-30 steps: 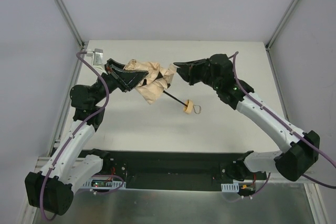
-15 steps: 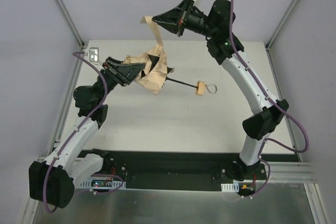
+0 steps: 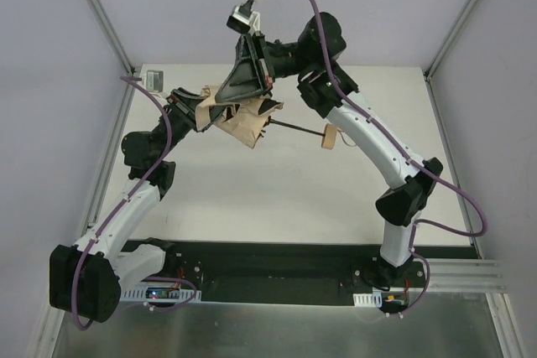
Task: Put away the umbrella
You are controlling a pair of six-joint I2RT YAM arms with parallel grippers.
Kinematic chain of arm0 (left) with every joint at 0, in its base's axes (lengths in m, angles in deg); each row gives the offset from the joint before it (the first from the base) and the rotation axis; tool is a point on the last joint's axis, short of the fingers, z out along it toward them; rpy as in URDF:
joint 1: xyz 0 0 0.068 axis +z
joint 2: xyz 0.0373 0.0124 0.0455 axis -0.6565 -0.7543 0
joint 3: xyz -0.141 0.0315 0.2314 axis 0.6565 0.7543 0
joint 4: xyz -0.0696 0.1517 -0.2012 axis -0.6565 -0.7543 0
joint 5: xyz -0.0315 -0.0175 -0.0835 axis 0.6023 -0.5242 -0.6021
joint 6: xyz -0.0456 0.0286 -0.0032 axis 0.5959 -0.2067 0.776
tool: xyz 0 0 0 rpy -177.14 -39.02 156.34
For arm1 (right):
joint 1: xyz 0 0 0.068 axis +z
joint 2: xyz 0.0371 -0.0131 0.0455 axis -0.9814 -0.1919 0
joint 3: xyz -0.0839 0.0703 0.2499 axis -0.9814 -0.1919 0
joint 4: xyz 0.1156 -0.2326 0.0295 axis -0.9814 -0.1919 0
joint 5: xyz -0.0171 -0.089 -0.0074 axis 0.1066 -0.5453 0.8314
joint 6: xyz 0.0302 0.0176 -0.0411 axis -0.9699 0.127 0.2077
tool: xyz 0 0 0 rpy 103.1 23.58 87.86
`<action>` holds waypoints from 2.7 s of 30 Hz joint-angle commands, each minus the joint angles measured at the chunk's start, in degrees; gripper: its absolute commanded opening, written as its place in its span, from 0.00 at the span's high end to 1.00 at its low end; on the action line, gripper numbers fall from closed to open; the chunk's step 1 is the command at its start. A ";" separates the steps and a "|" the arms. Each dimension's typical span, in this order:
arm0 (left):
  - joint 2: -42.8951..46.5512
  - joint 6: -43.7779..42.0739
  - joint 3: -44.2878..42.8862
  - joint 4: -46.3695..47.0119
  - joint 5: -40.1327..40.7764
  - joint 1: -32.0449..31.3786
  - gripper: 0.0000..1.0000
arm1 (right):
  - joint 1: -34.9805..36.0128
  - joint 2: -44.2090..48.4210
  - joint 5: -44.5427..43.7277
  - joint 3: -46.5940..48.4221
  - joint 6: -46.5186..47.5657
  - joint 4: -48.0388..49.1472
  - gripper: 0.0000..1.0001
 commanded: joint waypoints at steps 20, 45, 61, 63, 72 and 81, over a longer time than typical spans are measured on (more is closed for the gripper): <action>1.11 -1.57 -3.76 -2.60 -8.24 -0.22 1.00 | 3.87 16.56 8.69 -21.47 4.68 10.05 0.99; 6.82 0.89 1.78 2.22 -6.32 -0.75 1.00 | -9.31 16.11 -23.93 -26.47 2.24 1.15 0.99; 7.34 -1.91 -2.70 4.96 -0.26 -0.39 1.00 | -11.43 19.54 -24.64 -38.52 8.73 -3.85 0.96; 7.43 -2.44 -4.19 3.82 1.94 -0.13 1.00 | -11.08 19.89 -24.11 -38.52 11.36 -7.44 0.95; 4.45 -4.04 -14.65 -4.71 8.36 0.48 1.00 | -12.73 20.24 -12.61 -34.75 28.59 -20.82 0.63; 4.88 6.51 -19.66 -11.64 18.28 0.66 1.00 | -18.38 29.72 -25.38 -32.89 66.51 -36.55 0.09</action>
